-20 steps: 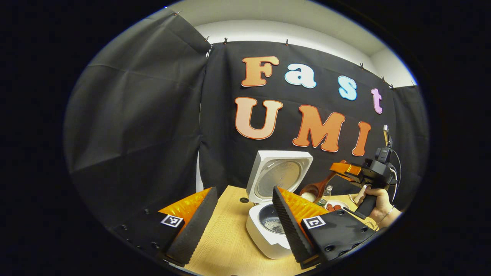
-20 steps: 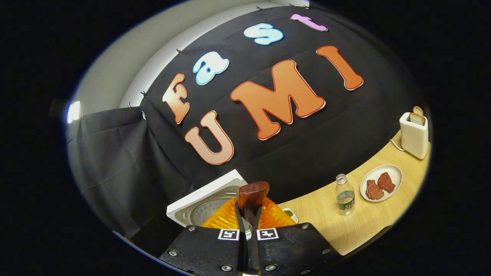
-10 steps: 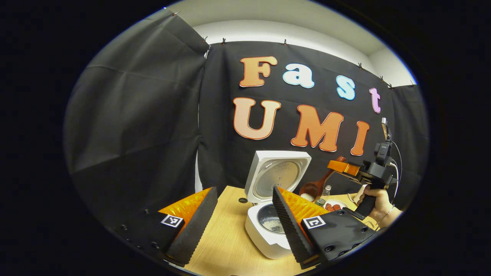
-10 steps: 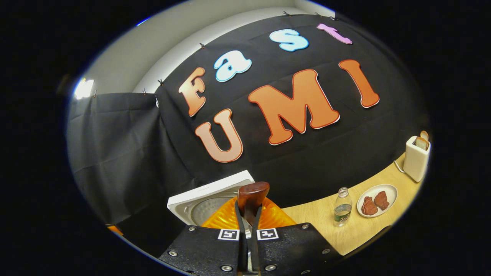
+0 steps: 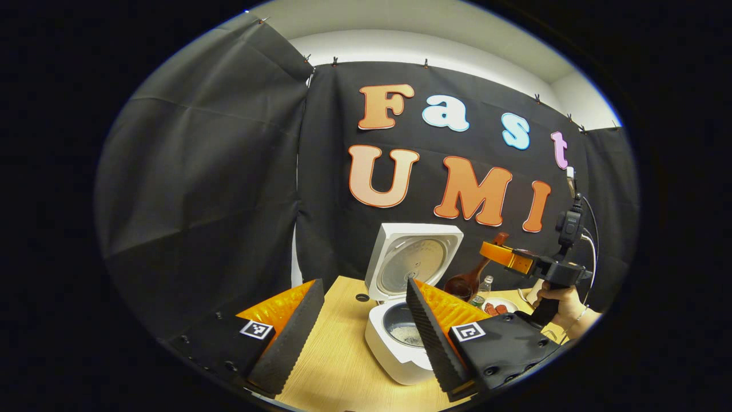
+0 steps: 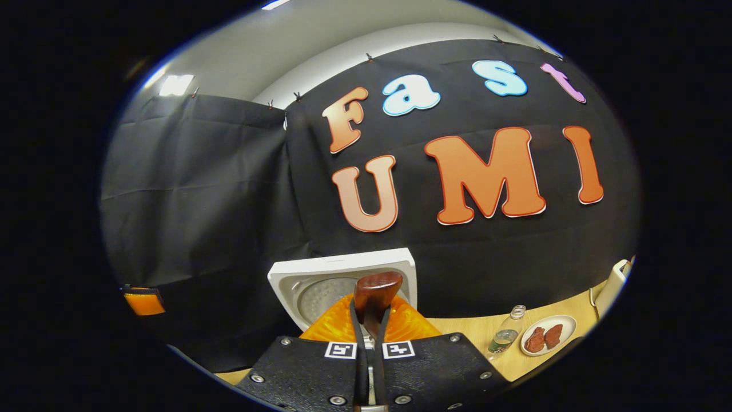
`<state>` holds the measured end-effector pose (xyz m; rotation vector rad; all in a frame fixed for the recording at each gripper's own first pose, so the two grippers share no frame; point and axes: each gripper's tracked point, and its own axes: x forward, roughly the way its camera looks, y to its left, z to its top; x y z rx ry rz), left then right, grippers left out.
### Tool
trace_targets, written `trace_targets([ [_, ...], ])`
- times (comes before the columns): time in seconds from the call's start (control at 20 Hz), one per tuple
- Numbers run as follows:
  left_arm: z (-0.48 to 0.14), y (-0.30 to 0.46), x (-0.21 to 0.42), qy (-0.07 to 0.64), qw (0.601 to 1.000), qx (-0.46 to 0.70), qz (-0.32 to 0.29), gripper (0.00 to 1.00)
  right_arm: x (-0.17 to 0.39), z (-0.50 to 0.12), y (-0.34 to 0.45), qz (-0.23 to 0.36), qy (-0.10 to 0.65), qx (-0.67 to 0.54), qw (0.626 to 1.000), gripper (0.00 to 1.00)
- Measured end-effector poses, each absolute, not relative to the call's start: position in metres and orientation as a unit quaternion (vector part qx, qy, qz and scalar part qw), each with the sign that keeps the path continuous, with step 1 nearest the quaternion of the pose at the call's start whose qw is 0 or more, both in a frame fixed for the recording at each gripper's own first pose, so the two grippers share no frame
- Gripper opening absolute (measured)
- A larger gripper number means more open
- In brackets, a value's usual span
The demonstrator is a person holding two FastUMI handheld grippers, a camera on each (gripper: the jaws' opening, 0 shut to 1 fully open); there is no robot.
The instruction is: Close the left gripper, press the button to open the rice cooker; take a wooden spoon from the chopstick holder with the right hand, scoop a spoonful of rice and pour it into the rice cooker, then put the wooden spoon back into the chopstick holder.
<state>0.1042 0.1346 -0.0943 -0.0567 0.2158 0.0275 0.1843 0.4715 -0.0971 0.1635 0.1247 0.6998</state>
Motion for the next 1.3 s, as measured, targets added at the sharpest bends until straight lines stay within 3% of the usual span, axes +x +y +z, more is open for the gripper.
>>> trace_targets([
  [0.5,-0.094,0.137,0.091,0.106,0.994,-0.033,0.019,0.98,0.162,-0.093,0.481,0.382,0.023,-0.022,0.924,0.02],
  [0.75,-0.089,0.134,0.084,0.100,0.994,-0.036,0.018,1.00,0.156,-0.090,0.475,0.384,0.023,-0.016,0.923,0.02],
  [1.3,-0.075,0.110,0.070,0.088,0.995,-0.036,0.001,1.00,0.158,-0.074,0.363,0.316,0.027,0.021,0.948,0.02],
])
